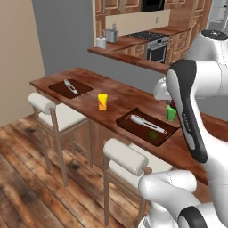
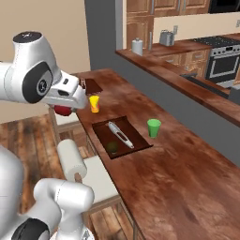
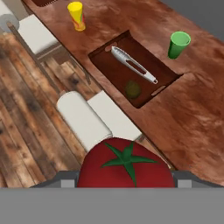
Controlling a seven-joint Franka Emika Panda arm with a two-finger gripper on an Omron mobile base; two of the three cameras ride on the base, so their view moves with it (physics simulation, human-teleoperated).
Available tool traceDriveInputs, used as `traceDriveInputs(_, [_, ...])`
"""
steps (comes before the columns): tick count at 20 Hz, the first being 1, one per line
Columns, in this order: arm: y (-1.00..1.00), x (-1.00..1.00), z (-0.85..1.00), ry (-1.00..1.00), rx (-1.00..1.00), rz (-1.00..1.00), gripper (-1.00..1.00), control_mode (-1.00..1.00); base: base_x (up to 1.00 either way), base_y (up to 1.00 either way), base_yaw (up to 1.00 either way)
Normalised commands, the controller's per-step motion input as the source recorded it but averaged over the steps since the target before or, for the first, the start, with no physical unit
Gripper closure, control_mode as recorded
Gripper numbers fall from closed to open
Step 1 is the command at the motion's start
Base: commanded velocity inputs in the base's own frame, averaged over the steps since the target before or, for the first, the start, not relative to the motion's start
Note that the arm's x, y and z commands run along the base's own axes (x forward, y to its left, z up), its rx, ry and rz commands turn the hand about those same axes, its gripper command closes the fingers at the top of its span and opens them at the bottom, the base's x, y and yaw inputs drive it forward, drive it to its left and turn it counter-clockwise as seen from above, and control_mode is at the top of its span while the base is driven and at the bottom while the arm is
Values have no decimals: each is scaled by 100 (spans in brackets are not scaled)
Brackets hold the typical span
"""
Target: Gather the avocado and tomato from the fridge and place them on a tray on the dining counter. Then gather the fish and chicken drumstick from the fridge and place them on the other tray.
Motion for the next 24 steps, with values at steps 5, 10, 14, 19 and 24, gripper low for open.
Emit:
traceDriveInputs(5, [-11, 35, -47, 1, 0, 0, 100, -100, 0, 0, 0])
traceDriveInputs(10, [-10, 59, -44, 11, 0, 0, 100, -100, 0, 0, 0])
traceDriveInputs(14, [-5, 68, -39, 15, 0, 0, 100, -100, 0, 0, 0])
traceDriveInputs(19, [-3, 67, -35, 19, 0, 0, 100, -100, 0, 0, 0])
traceDriveInputs(24, [-4, 41, -33, 22, 0, 0, 100, -100, 0, 0, 0])
